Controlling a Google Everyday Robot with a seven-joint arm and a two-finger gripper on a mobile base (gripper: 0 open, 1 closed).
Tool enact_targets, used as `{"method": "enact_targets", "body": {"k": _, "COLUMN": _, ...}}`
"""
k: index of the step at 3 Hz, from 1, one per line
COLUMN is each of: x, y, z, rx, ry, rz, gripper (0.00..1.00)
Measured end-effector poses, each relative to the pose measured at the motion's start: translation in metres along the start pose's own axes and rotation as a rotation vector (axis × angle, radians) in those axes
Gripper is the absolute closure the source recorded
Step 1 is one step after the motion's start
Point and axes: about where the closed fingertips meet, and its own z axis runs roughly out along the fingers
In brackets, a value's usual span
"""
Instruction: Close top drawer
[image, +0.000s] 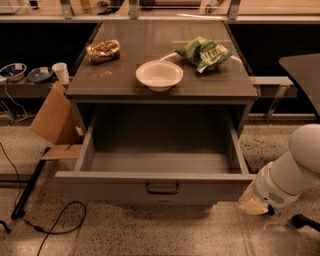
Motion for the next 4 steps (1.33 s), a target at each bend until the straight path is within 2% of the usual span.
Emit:
{"method": "enact_targets", "body": {"k": 1, "x": -0.016, "y": -0.012, "z": 0.013, "rx": -0.001, "ry": 0.015, "rz": -0.049, "gripper": 1.0}}
{"method": "enact_targets", "body": {"k": 2, "x": -0.022, "y": -0.027, "z": 0.018, "rx": 0.008, "ry": 0.038, "rz": -0.071, "gripper": 1.0}}
{"method": "enact_targets", "body": {"k": 3, "x": -0.031, "y": -0.043, "z": 0.017, "rx": 0.026, "ry": 0.056, "rz": -0.096, "gripper": 0.82}}
{"method": "enact_targets", "body": {"k": 4, "x": -0.044, "y": -0.06, "z": 0.012, "rx": 0.054, "ry": 0.069, "rz": -0.125, "gripper": 0.58}}
